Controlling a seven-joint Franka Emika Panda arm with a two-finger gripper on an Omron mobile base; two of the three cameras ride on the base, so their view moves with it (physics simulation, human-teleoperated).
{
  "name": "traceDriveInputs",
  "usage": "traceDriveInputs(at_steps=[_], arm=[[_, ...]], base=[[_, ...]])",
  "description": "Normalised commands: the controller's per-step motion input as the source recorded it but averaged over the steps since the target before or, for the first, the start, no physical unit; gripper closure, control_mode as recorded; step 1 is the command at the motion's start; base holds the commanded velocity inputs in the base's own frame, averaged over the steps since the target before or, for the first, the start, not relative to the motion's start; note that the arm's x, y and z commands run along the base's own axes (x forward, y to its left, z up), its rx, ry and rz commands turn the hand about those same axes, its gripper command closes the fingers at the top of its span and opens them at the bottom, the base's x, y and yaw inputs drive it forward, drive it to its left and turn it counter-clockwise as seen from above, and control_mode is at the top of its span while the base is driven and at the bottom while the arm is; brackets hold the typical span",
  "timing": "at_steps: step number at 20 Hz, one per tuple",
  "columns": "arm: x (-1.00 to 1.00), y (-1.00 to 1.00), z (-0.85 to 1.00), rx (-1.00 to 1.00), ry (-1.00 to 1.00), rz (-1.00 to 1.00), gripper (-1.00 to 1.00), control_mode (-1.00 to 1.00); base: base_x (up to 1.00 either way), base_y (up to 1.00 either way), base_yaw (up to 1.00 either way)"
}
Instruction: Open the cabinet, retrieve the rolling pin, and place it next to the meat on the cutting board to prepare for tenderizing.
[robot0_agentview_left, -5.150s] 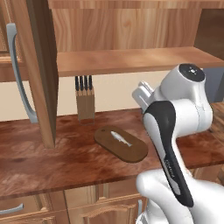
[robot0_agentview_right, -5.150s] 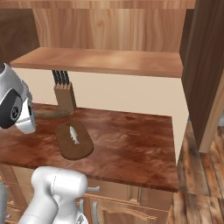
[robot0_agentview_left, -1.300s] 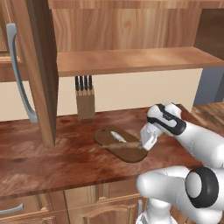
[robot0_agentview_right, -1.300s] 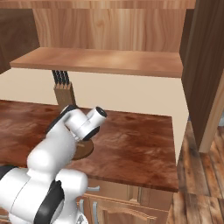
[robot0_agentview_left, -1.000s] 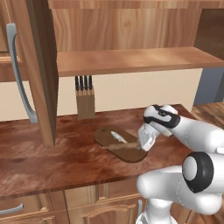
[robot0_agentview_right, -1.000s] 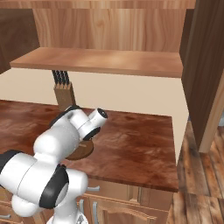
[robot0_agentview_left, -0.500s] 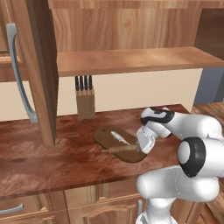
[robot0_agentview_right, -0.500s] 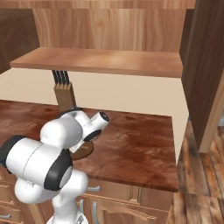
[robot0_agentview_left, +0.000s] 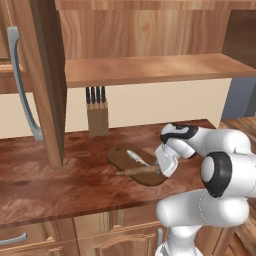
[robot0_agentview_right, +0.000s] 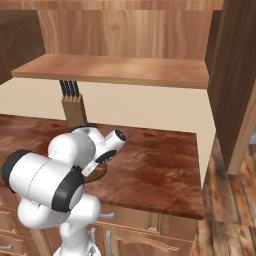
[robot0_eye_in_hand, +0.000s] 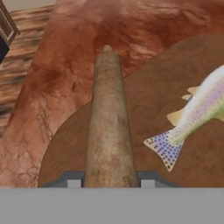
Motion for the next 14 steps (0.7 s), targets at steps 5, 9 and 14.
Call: traceDriveInputs(at_steps=[5, 9, 14], arm=[[0.03, 0.0, -0.17, 0.0, -0.05, 0.04, -1.0, -1.0], [0.0, 0.0, 0.0, 0.0, -0.07, 0.04, -1.0, -1.0], [-0.16, 0.0, 0.1, 0.0, -0.1, 0.0, -1.0, -1.0]], base=[[0.0, 0.0, 0.0], [0.0, 0.0, 0.0], [0.0, 0.0, 0.0]])
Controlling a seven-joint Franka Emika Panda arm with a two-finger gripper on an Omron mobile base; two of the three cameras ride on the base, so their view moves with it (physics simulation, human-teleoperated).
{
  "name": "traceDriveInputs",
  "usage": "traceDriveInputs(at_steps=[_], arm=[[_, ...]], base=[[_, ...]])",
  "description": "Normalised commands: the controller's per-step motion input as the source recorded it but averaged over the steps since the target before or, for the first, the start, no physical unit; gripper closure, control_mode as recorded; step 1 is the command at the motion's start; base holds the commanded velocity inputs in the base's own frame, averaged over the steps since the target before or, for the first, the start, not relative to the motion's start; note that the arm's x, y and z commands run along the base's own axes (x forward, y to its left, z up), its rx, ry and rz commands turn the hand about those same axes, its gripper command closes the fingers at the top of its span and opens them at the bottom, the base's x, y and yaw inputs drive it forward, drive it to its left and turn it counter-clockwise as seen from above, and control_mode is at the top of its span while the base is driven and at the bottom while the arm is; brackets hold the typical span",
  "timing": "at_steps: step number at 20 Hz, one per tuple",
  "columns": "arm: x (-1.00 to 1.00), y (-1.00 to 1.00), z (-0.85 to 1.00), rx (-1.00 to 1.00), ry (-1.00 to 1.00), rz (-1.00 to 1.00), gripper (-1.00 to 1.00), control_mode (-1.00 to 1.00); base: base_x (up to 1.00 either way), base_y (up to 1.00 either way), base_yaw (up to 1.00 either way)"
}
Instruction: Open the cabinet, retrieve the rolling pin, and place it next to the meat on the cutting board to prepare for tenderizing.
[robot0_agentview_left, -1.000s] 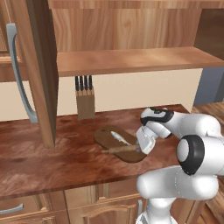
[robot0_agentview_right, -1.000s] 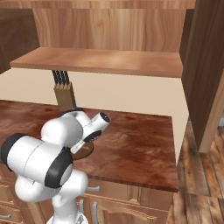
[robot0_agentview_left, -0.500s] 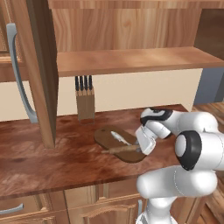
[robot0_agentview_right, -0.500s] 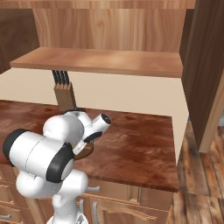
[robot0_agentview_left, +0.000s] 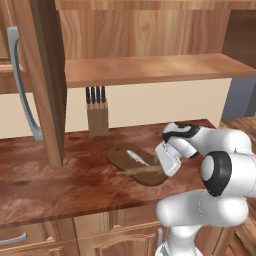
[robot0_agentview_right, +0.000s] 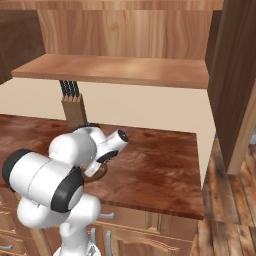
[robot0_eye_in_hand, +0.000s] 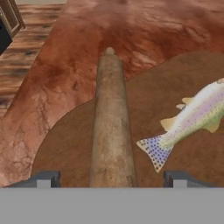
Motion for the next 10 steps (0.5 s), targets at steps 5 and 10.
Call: traceDriveInputs(at_steps=[5, 10], arm=[[-0.28, 0.0, 0.22, 0.0, -0.11, 0.0, -1.0, -1.0], [-0.2, 0.0, 0.46, 0.02, -0.1, 0.0, -1.0, -1.0]], base=[[0.0, 0.0, 0.0], [0.0, 0.0, 0.0]])
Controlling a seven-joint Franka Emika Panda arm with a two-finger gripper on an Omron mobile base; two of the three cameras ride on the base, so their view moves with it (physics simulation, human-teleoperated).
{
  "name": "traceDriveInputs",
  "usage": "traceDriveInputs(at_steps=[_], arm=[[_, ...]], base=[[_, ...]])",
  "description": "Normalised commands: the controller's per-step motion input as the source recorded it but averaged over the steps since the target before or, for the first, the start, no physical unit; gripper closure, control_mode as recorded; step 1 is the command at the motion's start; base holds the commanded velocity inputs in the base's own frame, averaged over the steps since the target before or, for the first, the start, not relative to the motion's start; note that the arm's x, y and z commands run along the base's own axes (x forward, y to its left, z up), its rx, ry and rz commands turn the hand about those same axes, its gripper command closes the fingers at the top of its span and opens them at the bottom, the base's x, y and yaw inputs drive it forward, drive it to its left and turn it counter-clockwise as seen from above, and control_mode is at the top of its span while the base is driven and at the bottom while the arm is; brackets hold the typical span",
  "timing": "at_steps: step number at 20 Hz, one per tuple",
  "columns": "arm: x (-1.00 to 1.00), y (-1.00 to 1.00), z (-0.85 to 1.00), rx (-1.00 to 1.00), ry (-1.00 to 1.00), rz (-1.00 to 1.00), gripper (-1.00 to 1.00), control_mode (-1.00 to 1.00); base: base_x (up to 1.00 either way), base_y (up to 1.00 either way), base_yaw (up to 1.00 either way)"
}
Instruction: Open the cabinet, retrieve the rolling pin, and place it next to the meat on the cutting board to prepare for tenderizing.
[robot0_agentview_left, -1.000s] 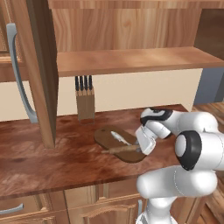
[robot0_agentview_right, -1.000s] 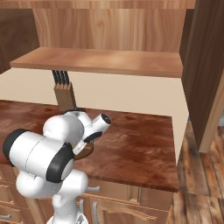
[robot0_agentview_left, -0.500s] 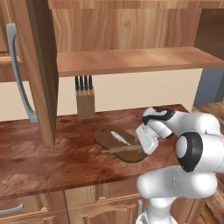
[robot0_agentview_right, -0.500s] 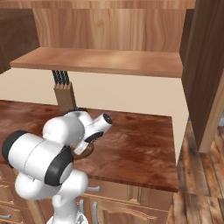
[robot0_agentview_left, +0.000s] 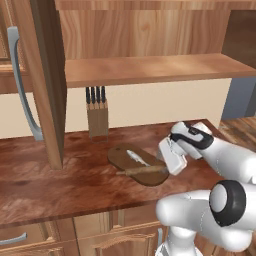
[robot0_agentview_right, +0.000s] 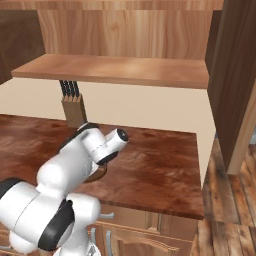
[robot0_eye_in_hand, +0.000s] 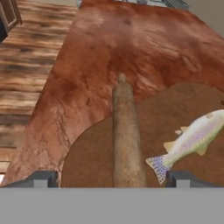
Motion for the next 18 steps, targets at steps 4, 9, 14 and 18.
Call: traceDriveInputs(at_steps=[4, 9, 14, 18], arm=[[-0.17, 0.0, 0.63, 0.04, -0.07, 0.0, -1.0, -1.0], [-0.24, 0.0, 0.62, 0.05, -0.04, 0.0, -1.0, -1.0], [-0.32, 0.0, 0.64, 0.06, -0.01, 0.0, -1.0, -1.0], [-0.41, 0.06, 0.67, 0.06, -0.01, 0.0, -1.0, -1.0]], base=[[0.0, 0.0, 0.0], [0.0, 0.0, 0.0], [0.0, 0.0, 0.0], [0.0, 0.0, 0.0]])
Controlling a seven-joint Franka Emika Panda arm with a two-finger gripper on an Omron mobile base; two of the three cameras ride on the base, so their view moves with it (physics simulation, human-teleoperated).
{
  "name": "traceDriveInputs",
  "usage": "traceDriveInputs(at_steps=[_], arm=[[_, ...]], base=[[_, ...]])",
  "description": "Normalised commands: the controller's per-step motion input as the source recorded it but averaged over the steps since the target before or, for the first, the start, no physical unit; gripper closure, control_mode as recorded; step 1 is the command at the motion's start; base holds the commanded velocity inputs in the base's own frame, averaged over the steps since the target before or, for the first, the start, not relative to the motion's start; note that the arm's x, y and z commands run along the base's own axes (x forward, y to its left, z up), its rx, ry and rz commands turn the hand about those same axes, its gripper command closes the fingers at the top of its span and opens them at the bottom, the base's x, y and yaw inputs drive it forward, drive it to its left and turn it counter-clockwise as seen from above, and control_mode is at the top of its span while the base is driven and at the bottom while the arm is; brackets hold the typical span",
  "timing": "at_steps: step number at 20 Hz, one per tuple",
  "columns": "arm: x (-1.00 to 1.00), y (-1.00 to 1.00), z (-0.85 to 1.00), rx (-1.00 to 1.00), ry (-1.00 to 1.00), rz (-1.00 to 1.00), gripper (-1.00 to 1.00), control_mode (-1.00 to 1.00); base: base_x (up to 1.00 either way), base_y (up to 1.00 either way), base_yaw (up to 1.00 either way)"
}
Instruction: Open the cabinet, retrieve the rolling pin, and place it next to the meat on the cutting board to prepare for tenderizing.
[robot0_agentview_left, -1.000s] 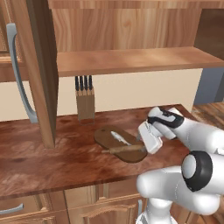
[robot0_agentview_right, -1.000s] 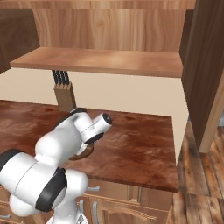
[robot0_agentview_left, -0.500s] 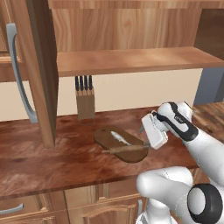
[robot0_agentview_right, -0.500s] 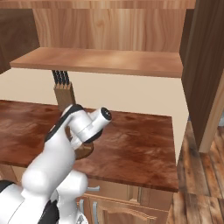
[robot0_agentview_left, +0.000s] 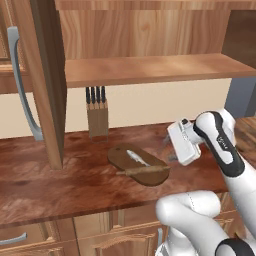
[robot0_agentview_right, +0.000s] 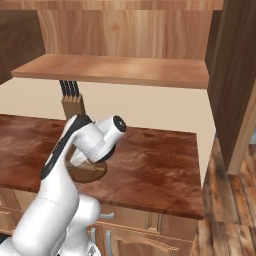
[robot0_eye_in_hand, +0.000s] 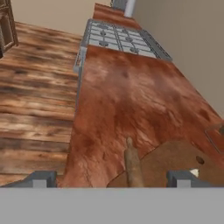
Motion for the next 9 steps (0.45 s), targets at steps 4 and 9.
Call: traceDriveInputs(at_steps=[4, 9], arm=[[-0.53, 0.22, 0.63, 0.05, 0.0, 0.0, -1.0, -1.0], [-0.69, 0.33, 0.47, 0.03, 0.0, 0.0, -1.0, -1.0]], base=[[0.0, 0.0, 0.0], [0.0, 0.0, 0.0]])
